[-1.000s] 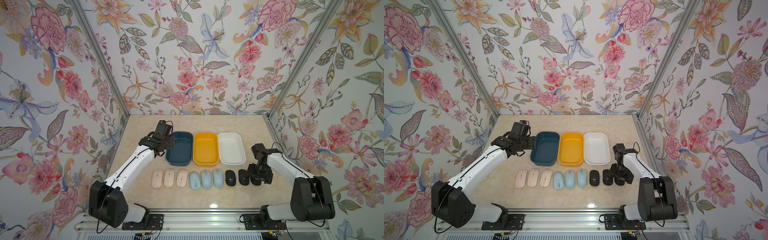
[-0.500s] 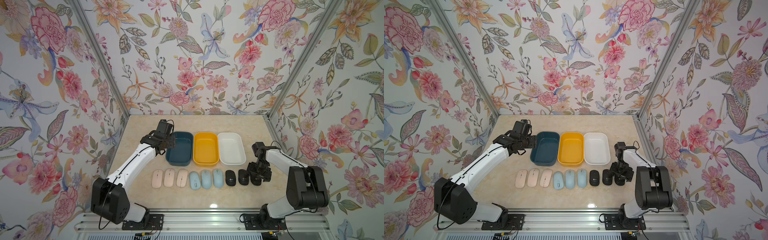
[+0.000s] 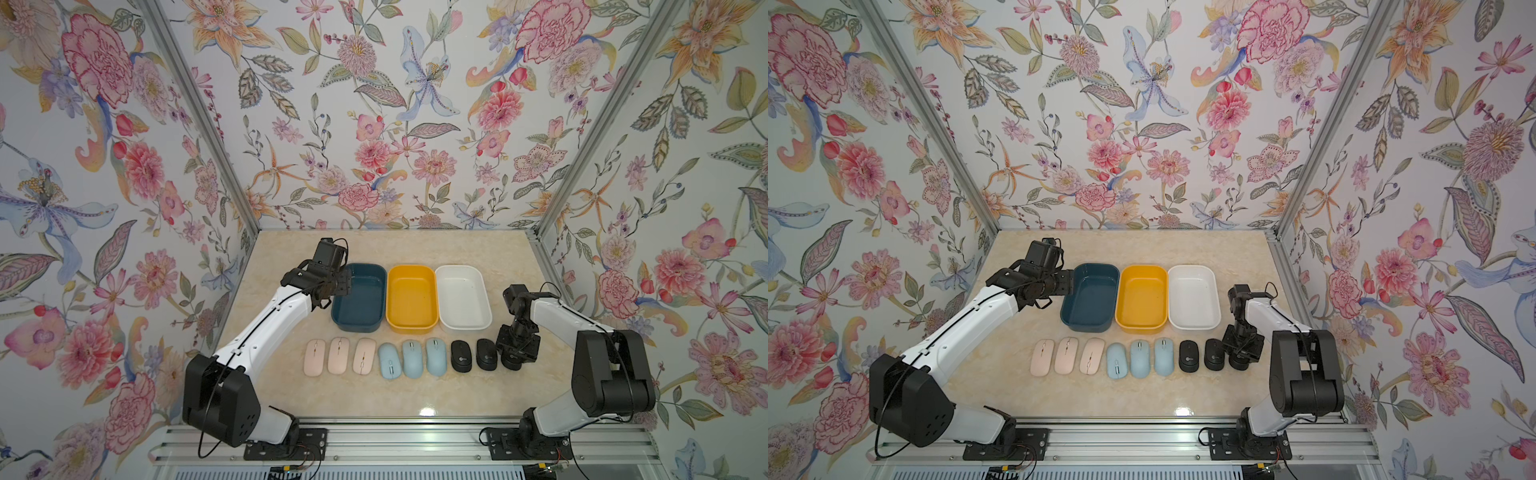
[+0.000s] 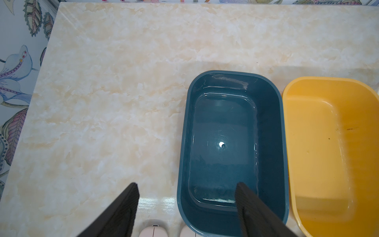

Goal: Place the mice by color into the storage box
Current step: Pick up the mouse from the center of the board.

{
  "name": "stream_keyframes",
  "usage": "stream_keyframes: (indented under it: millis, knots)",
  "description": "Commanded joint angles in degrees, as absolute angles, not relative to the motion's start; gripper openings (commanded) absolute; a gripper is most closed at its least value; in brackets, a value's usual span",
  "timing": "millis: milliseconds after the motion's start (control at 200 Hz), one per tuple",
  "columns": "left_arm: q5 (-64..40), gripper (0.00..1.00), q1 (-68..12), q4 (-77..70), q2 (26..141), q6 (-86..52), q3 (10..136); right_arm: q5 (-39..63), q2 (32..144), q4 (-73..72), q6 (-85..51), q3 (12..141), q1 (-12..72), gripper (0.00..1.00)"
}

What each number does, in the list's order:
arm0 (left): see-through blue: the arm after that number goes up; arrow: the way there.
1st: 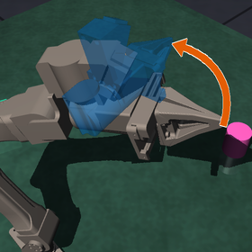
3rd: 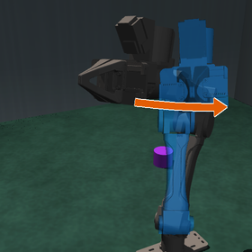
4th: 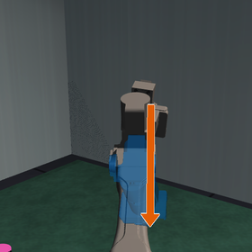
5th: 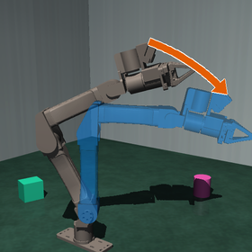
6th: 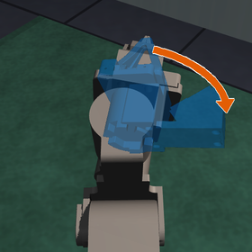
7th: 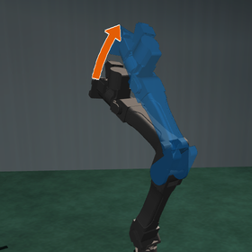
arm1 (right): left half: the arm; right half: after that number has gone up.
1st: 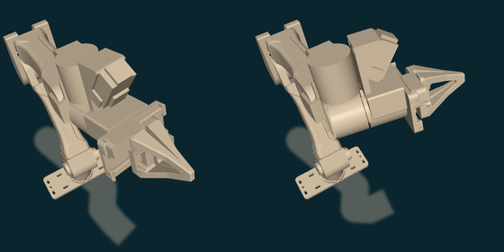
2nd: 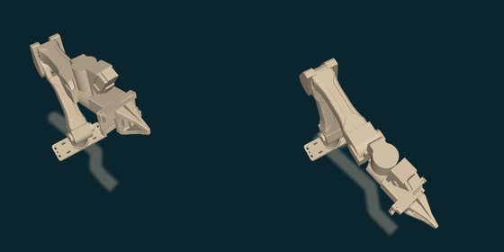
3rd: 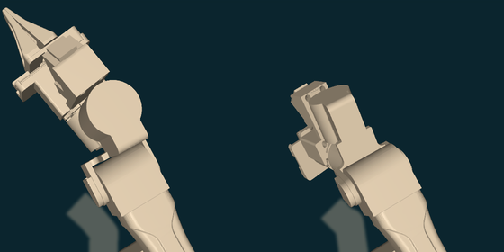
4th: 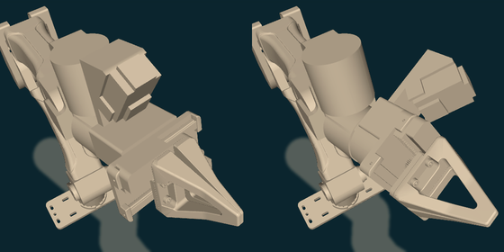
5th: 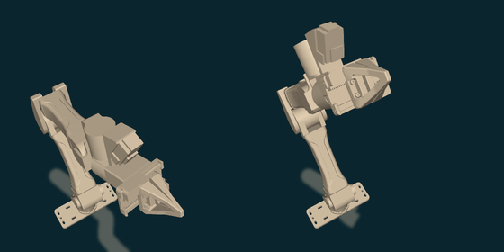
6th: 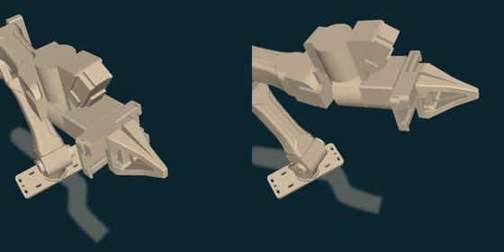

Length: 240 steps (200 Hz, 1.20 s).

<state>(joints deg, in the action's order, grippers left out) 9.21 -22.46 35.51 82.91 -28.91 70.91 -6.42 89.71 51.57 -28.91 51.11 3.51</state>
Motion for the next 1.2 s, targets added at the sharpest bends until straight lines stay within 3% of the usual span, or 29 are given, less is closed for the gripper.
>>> stream_keyframes:
  millis: [0,110,865,1195]
  knots:
    - [9.1,0.77,-22.3,36.4,83.0,-27.8,72.2,-6.6,89.3,51.4,-29.4,50.4,3.3,0.60]
    - [9.1,0.77,-22.3,36.5,82.8,-27.6,72.0,-6.6,88.0,52.1,-29.7,50.6,3.3,0.56]
    - [8.8,0.77,-22.3,36.3,83.0,-27.7,71.9,-7.8,83.8,58.8,-29.0,55.7,3.4,0.55]
    - [8.8,0.77,-22.3,36.4,83.5,-27.9,72.2,-7.8,82.2,66.6,-28.1,67.2,3.8,0.55]
